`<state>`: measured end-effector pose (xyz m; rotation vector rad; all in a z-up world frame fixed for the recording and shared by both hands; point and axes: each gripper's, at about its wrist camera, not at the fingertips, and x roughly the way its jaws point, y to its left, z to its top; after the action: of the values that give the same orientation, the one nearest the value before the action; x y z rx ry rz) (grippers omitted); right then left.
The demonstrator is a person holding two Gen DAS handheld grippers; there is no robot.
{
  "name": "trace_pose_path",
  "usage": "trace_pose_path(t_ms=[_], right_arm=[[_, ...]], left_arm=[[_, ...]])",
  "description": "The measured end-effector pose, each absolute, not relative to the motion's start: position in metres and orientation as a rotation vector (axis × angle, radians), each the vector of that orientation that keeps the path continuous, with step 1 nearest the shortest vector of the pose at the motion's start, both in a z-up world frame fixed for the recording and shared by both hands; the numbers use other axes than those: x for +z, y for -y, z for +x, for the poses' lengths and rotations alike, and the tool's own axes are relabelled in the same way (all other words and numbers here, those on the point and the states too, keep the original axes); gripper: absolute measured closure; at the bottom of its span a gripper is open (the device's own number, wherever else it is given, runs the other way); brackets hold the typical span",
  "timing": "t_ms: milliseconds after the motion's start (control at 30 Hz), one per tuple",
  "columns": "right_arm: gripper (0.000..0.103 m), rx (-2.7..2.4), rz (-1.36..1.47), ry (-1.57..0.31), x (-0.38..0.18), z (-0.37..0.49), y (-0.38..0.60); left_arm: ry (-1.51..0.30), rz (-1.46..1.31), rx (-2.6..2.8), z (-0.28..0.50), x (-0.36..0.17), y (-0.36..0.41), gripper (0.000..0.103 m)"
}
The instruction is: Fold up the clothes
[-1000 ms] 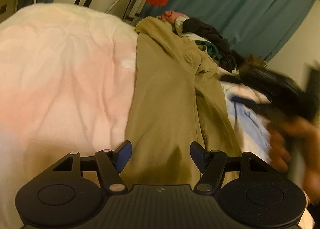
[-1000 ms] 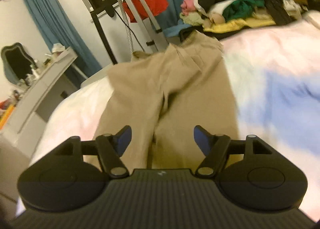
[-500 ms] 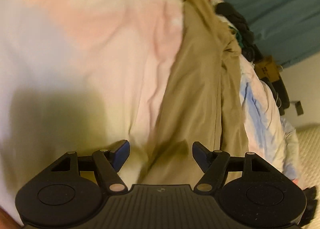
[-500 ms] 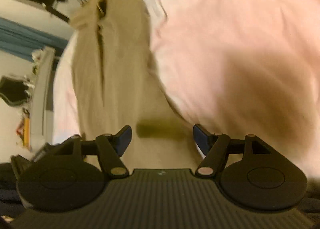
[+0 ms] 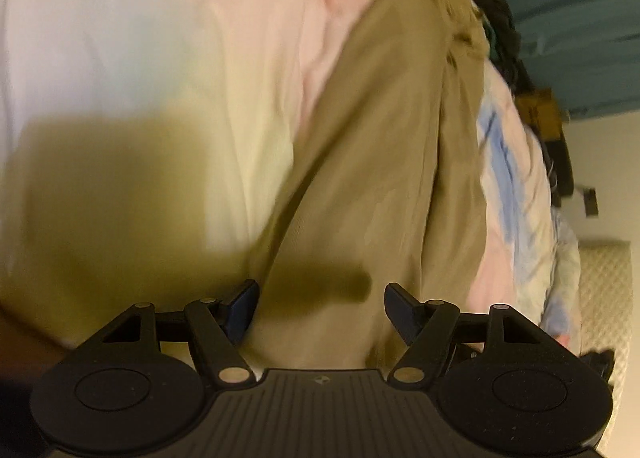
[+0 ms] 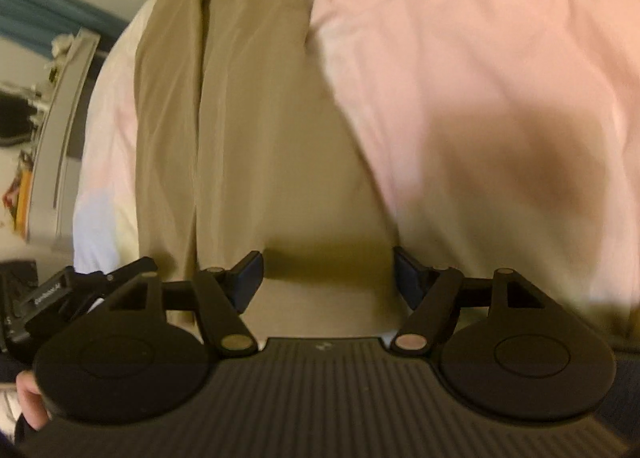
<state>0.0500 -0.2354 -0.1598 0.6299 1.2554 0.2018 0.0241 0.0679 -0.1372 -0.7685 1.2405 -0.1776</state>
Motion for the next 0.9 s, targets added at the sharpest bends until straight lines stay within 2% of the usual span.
trace_pose_path(t_ms=[33, 100, 133, 167, 200, 233, 267, 500, 900], right_arm=[[0.032, 0.201, 0.636, -1.254, -0.158, 0.047, 0.236], [0.038, 0.204, 0.628, -1.247, -0.155, 0.041, 0.234], [0.046, 0.200, 0.610, -1.241, -0.153, 0.038, 0.232], [0.060, 0.187, 0.597, -1.232, -0.151, 0.035, 0.231], [0.069, 0.171, 0.594, -1.220, -0.149, 0.033, 0.230], [0.081, 0.159, 0.596, -1.208, -0.147, 0.030, 0.229], [0.087, 0.155, 0.599, -1.192, -0.142, 0.027, 0.228], [0.091, 0.190, 0.679, -1.050, -0.102, 0.010, 0.239], [0.095, 0.308, 0.704, -0.719, 0.030, -0.020, 0.266]], left_arm=[[-1.246, -0.757, -0.173, 0.022, -0.137, -0.066, 0.039], [-1.260, -0.731, -0.159, 0.019, -0.136, -0.063, 0.061], [-1.264, -0.721, -0.150, 0.018, -0.135, -0.062, 0.067], [-1.266, -0.715, -0.141, 0.017, -0.135, -0.062, 0.077], [-1.261, -0.717, -0.143, 0.017, -0.134, -0.061, 0.085], [-1.253, -0.721, -0.148, 0.016, -0.132, -0.061, 0.089], [-1.247, -0.726, -0.164, 0.017, -0.129, -0.061, 0.092], [-1.153, -0.756, -0.236, 0.007, -0.090, -0.069, 0.096], [-0.900, -0.803, -0.348, -0.018, 0.035, -0.075, 0.096]])
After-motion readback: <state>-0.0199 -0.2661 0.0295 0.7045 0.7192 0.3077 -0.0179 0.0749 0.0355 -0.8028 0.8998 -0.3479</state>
